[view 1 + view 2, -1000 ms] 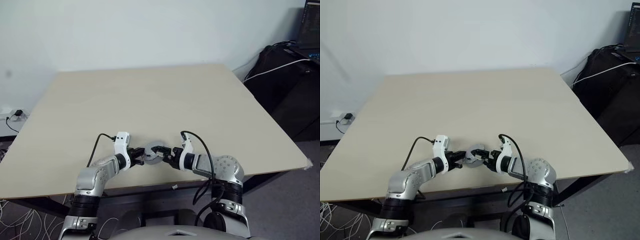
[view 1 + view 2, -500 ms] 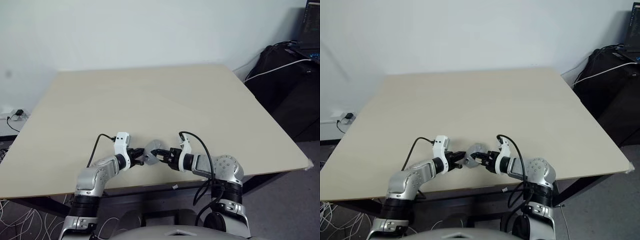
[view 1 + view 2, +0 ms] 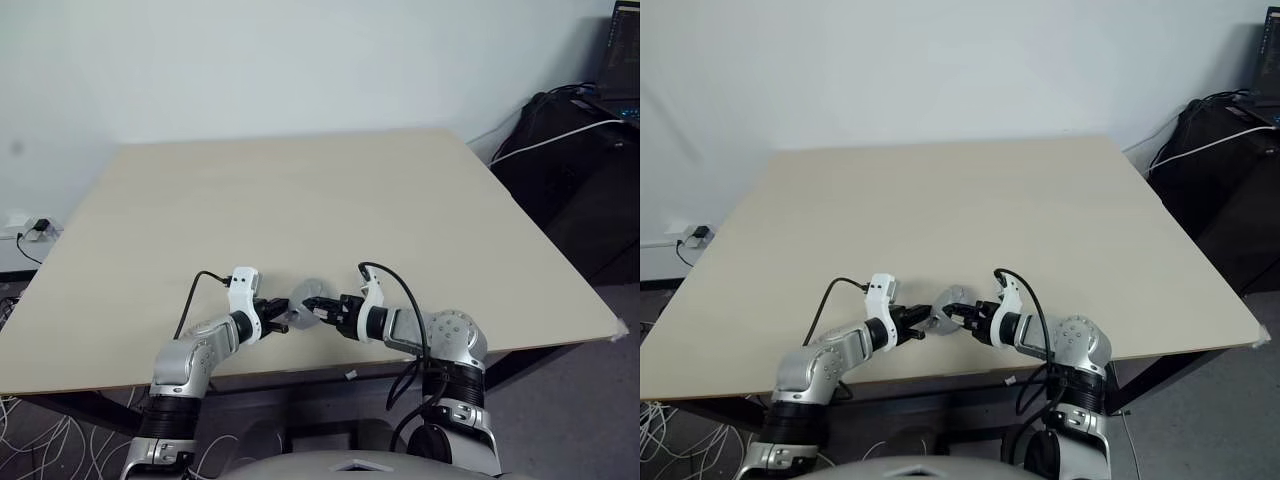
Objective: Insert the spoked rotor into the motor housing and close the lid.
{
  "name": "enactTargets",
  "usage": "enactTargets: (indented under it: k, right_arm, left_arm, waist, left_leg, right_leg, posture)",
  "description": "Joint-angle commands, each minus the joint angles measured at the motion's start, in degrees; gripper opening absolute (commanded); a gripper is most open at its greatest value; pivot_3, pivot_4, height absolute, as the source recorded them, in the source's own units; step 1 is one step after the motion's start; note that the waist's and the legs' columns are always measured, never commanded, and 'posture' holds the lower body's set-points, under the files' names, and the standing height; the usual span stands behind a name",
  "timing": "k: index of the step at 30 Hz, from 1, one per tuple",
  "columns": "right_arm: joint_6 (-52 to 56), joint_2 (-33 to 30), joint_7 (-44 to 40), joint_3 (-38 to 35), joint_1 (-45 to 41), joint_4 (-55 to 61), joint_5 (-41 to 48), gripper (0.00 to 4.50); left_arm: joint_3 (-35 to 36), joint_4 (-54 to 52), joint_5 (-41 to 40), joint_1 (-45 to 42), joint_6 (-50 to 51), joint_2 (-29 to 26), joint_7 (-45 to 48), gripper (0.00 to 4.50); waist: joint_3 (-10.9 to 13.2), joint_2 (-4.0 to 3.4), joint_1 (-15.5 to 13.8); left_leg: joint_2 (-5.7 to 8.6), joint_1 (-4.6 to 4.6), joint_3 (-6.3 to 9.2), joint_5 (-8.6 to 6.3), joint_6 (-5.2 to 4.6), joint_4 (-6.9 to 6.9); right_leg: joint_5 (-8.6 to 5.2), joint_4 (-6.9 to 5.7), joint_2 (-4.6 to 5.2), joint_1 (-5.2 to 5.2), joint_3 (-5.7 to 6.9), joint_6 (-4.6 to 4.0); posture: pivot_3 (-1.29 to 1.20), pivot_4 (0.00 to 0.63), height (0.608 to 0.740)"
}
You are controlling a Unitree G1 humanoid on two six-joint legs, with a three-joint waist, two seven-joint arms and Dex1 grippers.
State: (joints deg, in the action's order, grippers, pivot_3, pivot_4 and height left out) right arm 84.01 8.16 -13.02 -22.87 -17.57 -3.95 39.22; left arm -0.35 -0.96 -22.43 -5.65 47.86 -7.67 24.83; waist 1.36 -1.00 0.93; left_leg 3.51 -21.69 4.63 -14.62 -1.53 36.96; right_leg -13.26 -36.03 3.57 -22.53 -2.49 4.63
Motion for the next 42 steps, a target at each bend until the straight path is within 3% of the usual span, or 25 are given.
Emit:
enactTargets:
  k: [1,13,23,33,42]
  right_arm:
    - [-3.34,3.8,1.74,1.09,1.44,0.46,-0.18,1.96]
    - [-4.26,3.14,1.67,0.66,1.86,-0.09,1.77,1.96]
    - [-5.17,2.63,1.79,0.29,2.35,-0.54,2.93,1.96]
    - [-8.35,4.06,1.46,-2.41,0.29,1.85,7.7,1.95]
    - [-9.45,5.19,2.97,-2.73,-2.42,4.19,13.1,1.95]
  left_arm:
    - [-3.05,-1.32,-1.49,0.37,1.3,1.93,1.03,0.0]
    - [4.21,-8.17,-5.55,-0.13,-4.08,7.35,-1.14,0.0]
    - [12.27,-15.93,-18.8,1.32,-10.96,14.32,-3.92,0.0]
    - [10.6,-20.85,-34.37,14.61,-6.99,14.19,-5.87,0.0]
    - [11.86,-18.94,-47.17,23.49,-8.54,15.52,-9.35,0.0]
  waist:
    - [0.0,0.0,-0.1]
    - [0.18,0.06,-0.21]
    - [0.22,0.05,0.29]
    - [0.51,0.1,0.5]
    - [0.89,0.17,0.83]
  left_leg:
    - [0.0,0.0,0.0,0.0,0.0,0.0]
    - [0.0,-0.11,-0.01,0.01,0.01,0.02]
    - [-0.08,-0.2,-0.02,0.1,-0.18,-0.07]
    - [-0.06,-0.21,-0.07,0.04,-0.13,0.02]
    - [-0.1,-0.33,-0.06,0.02,-0.27,-0.04]
  right_leg:
    - [0.0,0.0,0.0,0.0,0.0,0.0]
    - [0.01,0.02,0.02,-0.1,-0.01,0.01]
    - [0.19,0.05,-0.06,-0.2,0.01,-0.28]
    - [-0.04,0.11,-0.04,-0.16,-0.03,-0.09]
    - [-0.13,0.11,-0.02,-0.32,-0.03,-0.26]
  posture:
    - [0.0,0.0,0.74]
    - [0.0,0.0,0.74]
    - [0.0,0.0,0.74]
    - [0.0,0.0,0.74]
    - [0.0,0.0,0.74]
